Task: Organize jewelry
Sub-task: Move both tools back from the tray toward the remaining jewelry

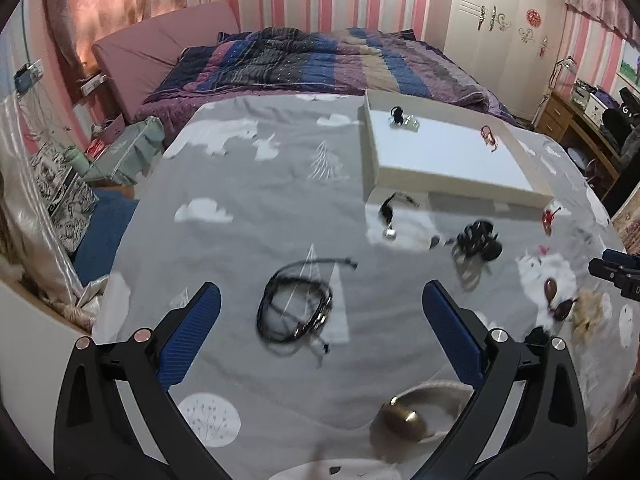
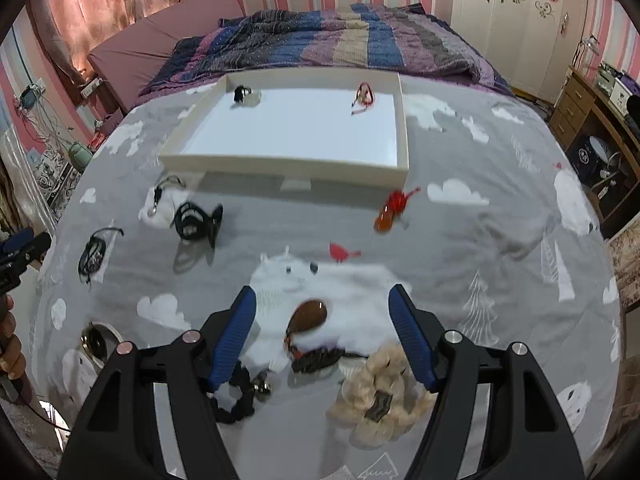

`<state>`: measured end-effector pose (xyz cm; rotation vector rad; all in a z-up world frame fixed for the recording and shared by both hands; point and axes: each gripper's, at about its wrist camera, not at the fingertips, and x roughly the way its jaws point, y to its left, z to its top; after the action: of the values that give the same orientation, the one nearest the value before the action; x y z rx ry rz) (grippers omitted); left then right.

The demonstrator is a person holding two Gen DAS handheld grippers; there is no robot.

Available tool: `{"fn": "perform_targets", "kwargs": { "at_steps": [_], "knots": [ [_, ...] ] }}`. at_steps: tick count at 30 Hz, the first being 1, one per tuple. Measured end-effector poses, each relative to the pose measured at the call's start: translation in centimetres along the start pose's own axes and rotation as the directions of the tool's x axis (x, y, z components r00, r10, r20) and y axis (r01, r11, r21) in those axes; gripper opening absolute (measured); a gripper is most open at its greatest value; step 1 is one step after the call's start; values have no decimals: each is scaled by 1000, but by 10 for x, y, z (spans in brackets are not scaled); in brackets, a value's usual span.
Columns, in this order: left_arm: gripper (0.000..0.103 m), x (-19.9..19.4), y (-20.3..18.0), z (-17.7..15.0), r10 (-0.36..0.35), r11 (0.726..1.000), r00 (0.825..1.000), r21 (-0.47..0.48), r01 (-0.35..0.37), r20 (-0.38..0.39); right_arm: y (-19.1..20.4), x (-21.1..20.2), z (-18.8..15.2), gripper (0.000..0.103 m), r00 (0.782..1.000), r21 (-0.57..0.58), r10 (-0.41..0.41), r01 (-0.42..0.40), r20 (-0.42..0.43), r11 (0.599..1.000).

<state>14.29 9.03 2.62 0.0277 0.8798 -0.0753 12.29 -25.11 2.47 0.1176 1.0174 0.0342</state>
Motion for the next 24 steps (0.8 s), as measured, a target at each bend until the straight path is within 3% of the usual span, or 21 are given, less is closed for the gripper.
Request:
{"fn": "perform_targets", "kwargs": {
  "at_steps": [8,24],
  "knots": [
    [100,10,-6,-28,15,999,1000,46,-14,-23,-6,12,-17,69,1000,21,8,-7,-30,1000],
    [100,19,-21,-27,-16,997,999,75,20,-45,-22,12,-10,69,999,23,-22,23,-30,999]
  ]
}}
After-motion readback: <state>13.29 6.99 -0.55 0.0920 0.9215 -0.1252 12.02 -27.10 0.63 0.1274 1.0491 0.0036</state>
